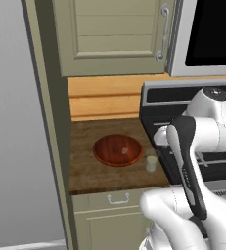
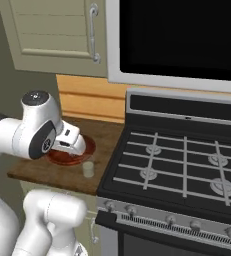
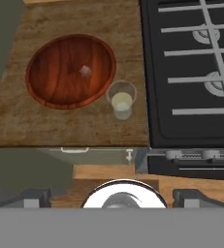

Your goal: Grab a lemon wedge from the fridge and one ice cube from the ice bowl, and put them in the glass of lemonade.

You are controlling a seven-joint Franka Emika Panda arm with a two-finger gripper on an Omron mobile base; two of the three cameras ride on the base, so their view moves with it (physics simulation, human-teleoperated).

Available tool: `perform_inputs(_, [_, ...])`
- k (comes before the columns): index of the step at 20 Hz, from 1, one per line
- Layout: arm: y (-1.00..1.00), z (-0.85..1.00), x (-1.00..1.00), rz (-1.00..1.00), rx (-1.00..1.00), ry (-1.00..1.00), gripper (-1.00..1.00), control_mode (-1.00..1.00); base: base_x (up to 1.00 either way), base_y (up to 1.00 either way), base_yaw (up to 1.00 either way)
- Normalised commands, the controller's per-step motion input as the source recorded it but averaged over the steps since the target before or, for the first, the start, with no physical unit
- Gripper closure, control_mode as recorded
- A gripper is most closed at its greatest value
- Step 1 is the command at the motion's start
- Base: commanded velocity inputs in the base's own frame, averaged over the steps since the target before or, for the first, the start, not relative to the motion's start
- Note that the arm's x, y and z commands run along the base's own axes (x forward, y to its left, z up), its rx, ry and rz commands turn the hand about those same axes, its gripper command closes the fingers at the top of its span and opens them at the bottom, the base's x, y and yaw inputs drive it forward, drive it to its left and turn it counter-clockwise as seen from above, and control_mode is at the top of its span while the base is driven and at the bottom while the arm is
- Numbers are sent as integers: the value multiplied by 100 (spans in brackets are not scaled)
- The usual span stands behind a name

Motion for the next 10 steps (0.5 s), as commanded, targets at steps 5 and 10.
perform_inputs(5, [0,0,0,0,0,0,-100,100,-100,87,-5])
perform_inputs(10, [0,0,0,0,0,0,-100,100,-66,100,-16])
